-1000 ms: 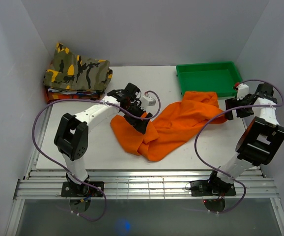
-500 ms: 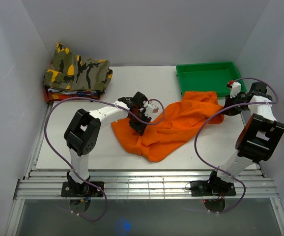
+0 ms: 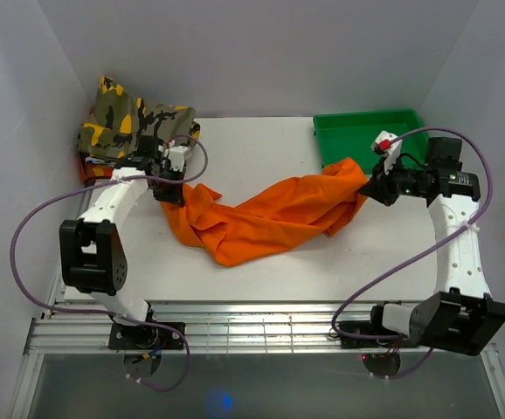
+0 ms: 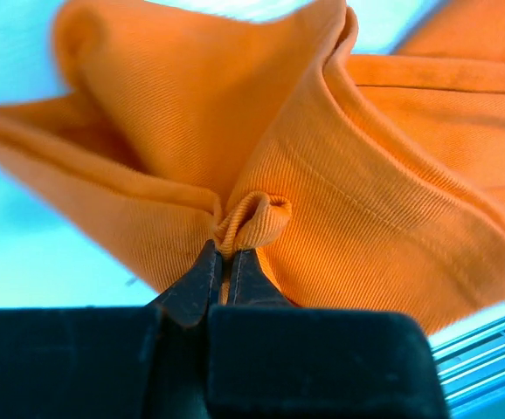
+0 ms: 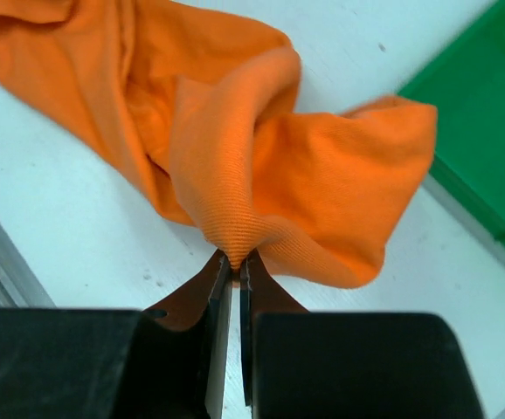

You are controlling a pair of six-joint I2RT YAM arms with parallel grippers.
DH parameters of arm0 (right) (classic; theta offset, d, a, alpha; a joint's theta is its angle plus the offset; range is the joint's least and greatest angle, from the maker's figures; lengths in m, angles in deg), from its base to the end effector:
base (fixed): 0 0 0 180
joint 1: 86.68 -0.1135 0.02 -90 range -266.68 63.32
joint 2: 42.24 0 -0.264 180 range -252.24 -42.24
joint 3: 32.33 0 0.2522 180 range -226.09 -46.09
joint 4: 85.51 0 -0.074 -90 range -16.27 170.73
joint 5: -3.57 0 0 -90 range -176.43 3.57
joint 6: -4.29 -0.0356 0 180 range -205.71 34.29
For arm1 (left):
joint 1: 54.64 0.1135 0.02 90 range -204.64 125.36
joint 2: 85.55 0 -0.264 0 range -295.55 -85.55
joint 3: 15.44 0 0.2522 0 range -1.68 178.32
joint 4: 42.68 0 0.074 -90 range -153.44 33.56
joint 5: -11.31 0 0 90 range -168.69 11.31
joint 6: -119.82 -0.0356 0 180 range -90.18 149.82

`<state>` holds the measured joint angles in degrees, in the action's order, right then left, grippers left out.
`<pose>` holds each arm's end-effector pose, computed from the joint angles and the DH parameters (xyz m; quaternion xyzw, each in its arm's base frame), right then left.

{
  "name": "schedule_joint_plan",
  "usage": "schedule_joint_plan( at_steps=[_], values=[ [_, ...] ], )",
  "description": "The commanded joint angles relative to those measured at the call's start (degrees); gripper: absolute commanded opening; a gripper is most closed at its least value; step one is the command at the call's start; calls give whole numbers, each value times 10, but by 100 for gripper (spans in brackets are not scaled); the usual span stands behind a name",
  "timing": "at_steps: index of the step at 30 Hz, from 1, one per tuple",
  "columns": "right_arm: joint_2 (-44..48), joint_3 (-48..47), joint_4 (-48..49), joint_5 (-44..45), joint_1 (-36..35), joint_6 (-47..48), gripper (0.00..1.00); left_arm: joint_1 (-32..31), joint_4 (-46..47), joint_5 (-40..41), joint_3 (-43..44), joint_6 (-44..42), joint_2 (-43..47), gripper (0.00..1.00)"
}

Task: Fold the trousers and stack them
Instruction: Flatten the trousers out

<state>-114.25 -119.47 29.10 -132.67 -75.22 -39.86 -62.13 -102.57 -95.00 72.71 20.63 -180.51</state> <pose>0.2452 -0.0235 0.3546 -0.3832 0.7868 0.1742 0.4514 0.3319 -0.0537 0.2473 0.1690 0.9551 -0.1359 0.2019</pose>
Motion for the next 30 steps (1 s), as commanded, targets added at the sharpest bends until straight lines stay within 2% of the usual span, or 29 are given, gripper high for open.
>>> schedule_joint_plan(
  at_steps=[1, 6, 10, 13, 14, 15, 16, 18, 19, 20, 22, 23, 25, 26, 30],
  values=[
    [52, 19, -2, -12, -80, -19, 8, 47, -24, -6, -27, -36, 75, 0],
    [66, 75, 41, 92, -227, -33, 8, 171, -19, -14, -52, -37, 108, 0],
    [43, 94, 90, 138, -324, -61, 8, 258, -4, -58, -64, -11, 116, 0],
    [-6, 91, 110, 172, -398, -61, 8, 288, -28, -112, -49, -32, 93, 0],
    [-19, 89, 117, 178, -412, -63, 8, 291, -46, -188, -40, -50, 86, 1],
    [-41, 85, 124, 179, -433, -65, 8, 289, -68, -224, -16, -74, 76, 11],
    [-48, 84, 131, 179, -438, -66, 8, 284, -109, -244, -1, -91, 68, 32],
    [-72, 77, 153, 173, -447, -83, 8, 255, -132, -232, 32, -129, 57, 51],
    [-80, 72, 153, 171, -448, -89, 8, 242, -135, -216, 36, -142, 64, 56],
    [-86, 68, 153, 171, -448, -103, 8, 214, -133, -203, 35, -170, 71, 73],
    [-92, 65, 153, 177, -447, -114, 8, 170, -119, -150, 16, -185, 103, 82],
    [-87, 68, 160, 185, -444, -122, 8, 124, -111, -126, 4, -186, 111, 84],
    [-79, 80, 165, 193, -439, -130, 8, 86, -93, -74, -24, -172, 116, 84],
    [-73, 83, 165, 198, -429, -132, 8, 44, -86, -54, -33, -160, 109, 85],
    [-60, 97, 164, 200, -386, -147, 8, -16, -49, 21, -72, -119, 76, 86]
  ],
)
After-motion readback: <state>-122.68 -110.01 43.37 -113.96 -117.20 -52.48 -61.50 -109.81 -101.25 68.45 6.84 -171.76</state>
